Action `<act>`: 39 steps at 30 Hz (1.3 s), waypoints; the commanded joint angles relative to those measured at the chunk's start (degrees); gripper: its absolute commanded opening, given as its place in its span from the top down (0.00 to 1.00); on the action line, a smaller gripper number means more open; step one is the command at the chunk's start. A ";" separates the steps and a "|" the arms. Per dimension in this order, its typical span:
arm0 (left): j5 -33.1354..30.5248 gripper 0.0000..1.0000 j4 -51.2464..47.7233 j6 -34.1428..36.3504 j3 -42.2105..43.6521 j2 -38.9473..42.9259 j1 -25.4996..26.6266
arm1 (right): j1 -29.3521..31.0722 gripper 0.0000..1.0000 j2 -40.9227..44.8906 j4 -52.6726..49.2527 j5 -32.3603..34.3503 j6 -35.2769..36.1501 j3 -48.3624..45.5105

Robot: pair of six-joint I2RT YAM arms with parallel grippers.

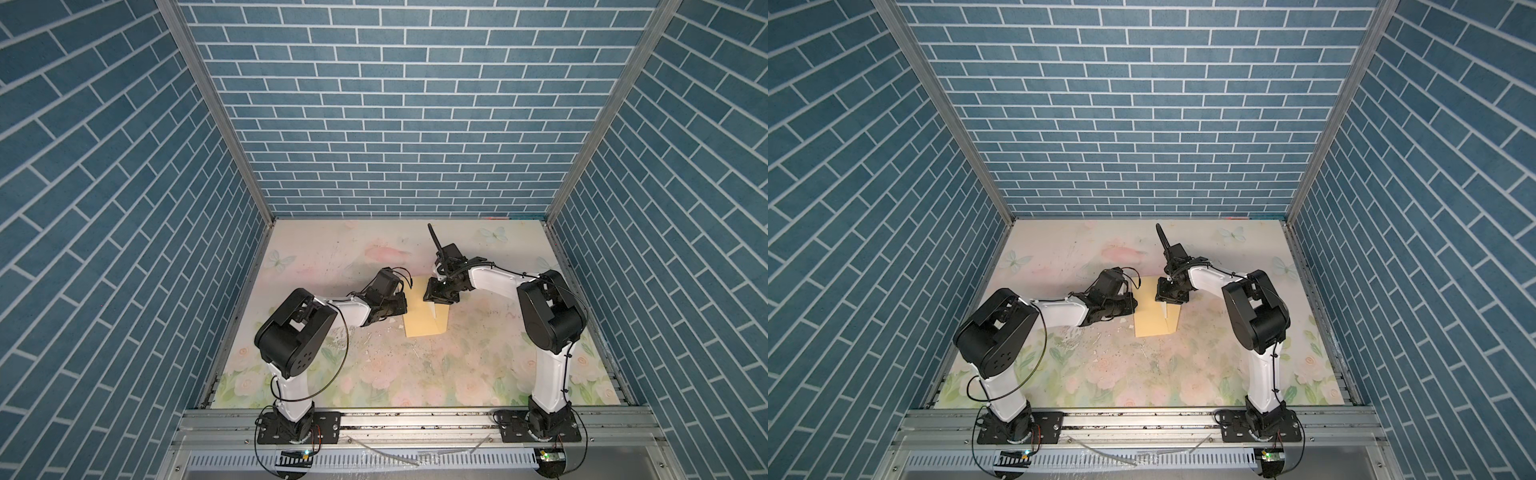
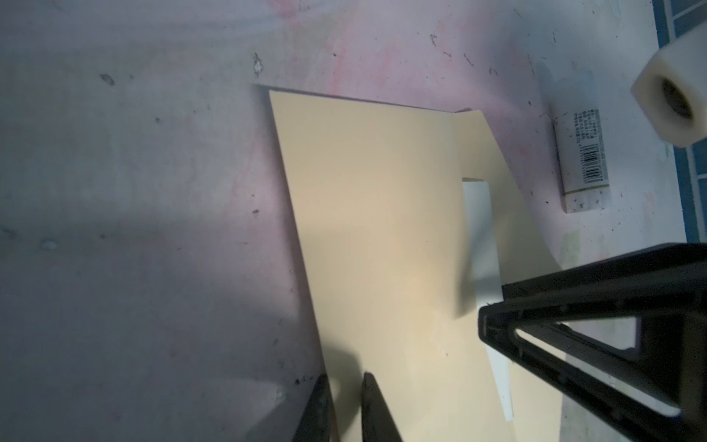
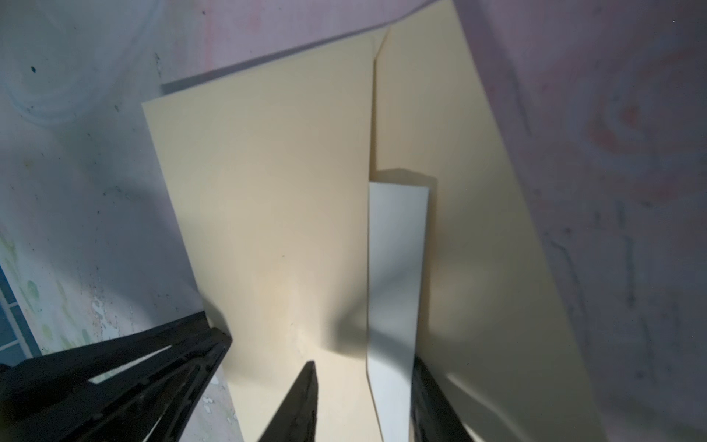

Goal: Place the letter into the envelope and seal it

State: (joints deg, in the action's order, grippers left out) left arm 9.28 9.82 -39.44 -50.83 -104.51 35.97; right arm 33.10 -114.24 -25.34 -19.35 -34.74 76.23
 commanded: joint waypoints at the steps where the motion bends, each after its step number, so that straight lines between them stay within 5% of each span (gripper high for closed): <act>1: 1.05 0.83 -2.73 0.15 0.03 -2.54 0.25 | 1.15 0.60 -2.31 -0.19 -1.39 -1.95 1.89; 28: 1.16 0.74 -3.38 0.90 -1.03 -2.34 0.25 | 2.41 0.59 -2.00 0.89 -1.92 -1.03 3.55; 39: -8.72 0.34 -17.06 9.91 -5.65 11.53 0.38 | 0.23 0.42 17.62 -4.16 15.73 8.85 2.01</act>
State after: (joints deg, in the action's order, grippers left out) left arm 4.58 -0.71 -33.63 -53.21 -97.10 36.07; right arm 34.28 -103.39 -27.18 -11.25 -30.81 78.06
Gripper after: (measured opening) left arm 0.647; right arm 0.555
